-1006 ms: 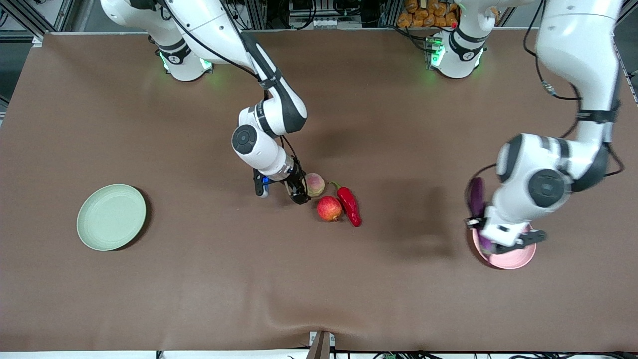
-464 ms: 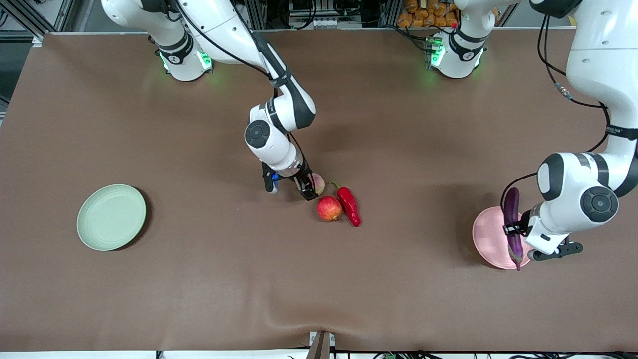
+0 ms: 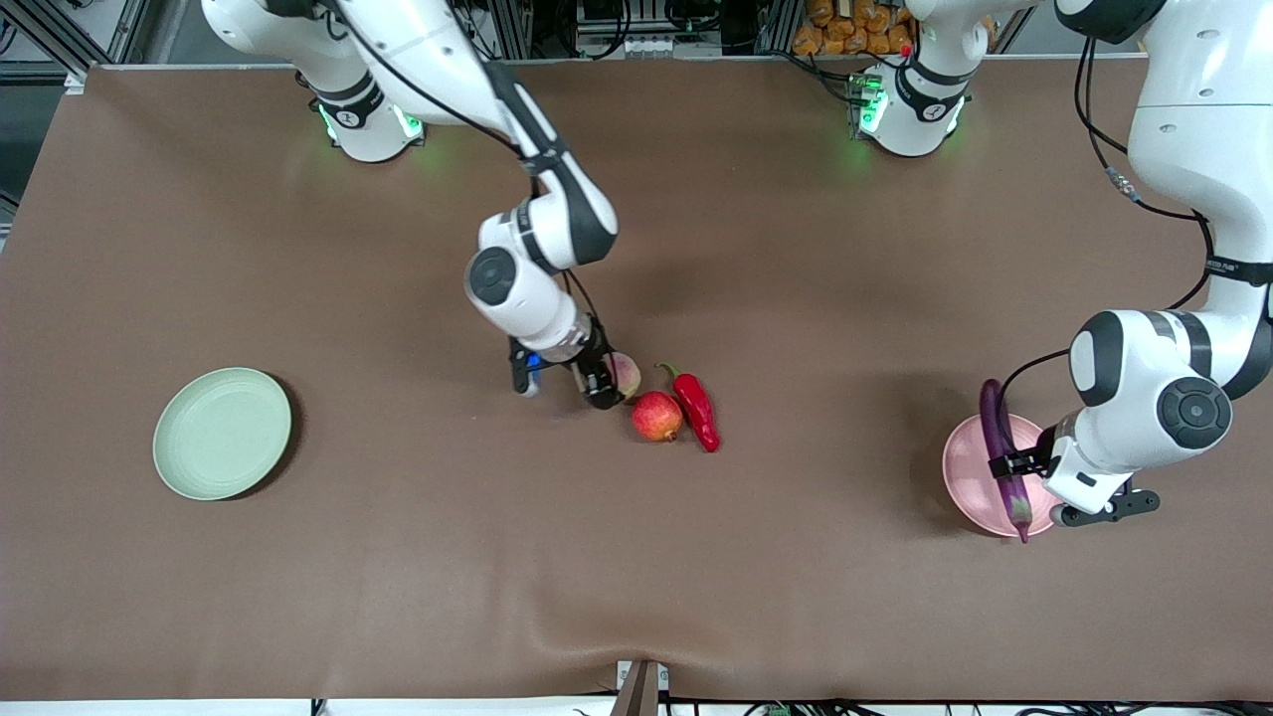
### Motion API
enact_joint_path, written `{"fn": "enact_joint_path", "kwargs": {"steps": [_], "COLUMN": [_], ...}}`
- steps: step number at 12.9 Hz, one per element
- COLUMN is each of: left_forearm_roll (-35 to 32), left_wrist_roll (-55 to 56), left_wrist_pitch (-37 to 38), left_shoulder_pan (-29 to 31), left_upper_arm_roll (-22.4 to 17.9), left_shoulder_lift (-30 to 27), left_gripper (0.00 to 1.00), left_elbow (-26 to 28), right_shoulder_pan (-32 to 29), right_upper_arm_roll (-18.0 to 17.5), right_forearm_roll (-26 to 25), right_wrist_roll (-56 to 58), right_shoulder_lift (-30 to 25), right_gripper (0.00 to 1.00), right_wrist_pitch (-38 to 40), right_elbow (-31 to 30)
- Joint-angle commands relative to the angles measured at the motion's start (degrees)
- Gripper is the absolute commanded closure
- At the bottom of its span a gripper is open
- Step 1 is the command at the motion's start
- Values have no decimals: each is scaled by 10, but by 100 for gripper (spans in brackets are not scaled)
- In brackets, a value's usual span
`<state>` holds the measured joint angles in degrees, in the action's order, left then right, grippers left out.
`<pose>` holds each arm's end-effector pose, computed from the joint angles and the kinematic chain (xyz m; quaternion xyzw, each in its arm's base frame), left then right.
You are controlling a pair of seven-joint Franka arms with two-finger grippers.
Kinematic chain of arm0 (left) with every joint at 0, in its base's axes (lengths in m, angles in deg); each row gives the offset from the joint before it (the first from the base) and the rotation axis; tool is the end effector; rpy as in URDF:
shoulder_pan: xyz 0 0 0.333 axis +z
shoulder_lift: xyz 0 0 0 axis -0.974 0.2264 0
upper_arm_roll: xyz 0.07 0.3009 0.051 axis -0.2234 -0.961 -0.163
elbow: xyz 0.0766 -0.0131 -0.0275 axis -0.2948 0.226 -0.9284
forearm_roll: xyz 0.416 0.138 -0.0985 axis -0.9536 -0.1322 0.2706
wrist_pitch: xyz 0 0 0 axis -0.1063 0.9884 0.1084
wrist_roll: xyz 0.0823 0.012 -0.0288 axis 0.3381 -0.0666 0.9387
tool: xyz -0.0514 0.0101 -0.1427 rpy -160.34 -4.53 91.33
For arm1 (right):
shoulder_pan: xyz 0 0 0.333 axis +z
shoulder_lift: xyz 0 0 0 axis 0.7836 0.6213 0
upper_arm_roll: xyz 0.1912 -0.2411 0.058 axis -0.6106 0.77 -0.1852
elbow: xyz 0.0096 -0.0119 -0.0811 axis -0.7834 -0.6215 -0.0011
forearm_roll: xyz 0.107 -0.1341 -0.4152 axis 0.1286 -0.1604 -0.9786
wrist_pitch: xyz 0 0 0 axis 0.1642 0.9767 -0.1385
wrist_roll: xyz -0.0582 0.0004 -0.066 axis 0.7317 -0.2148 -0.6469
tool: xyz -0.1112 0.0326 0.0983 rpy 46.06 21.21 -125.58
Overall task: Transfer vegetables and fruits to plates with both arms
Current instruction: 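Carry the peach to the green plate while the left gripper reaches the pepper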
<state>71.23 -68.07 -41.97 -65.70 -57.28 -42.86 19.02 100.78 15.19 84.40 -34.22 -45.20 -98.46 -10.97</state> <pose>0.7380 0.0001 0.1688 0.9949 0.1008 0.0009 0.0014 0.5859 0.4334 0.1718 -0.7598 0.6215 0.1241 0.1449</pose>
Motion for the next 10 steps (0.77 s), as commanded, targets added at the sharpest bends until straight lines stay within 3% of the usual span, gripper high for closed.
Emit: {"fn": "enact_joint_path", "kwargs": {"steps": [1, 4, 5, 7, 10], "left_forearm_roll": [37, 38, 38, 38, 35], "left_wrist_roll": [115, 317, 369, 446, 527], "left_wrist_pitch": [22, 18, 9, -25, -76], "left_shoulder_pan": [-23, -102, -130, -167, -217], "left_upper_arm_roll": [55, 81, 81, 80, 76], "left_shoulder_lift": [-18, -2, 16, 42, 68], "left_gripper": [0, 0, 0, 0, 2], "left_elbow": [0, -14, -28, -40, -45], "right_shoulder_pan": [-18, -24, -48, -126, -214], "right_upper_arm_roll": [74, 224, 252, 254, 252], "right_forearm_roll": [-3, -2, -2, -7, -50], "right_wrist_roll": [62, 200, 240, 320, 476], "right_shoulder_lift": [-105, -120, -117, -109, -97], "right_gripper": [45, 45, 45, 45, 45], "right_wrist_pitch": [184, 439, 518, 598, 631], "right_elbow": [-12, 61, 100, 145, 150]}}
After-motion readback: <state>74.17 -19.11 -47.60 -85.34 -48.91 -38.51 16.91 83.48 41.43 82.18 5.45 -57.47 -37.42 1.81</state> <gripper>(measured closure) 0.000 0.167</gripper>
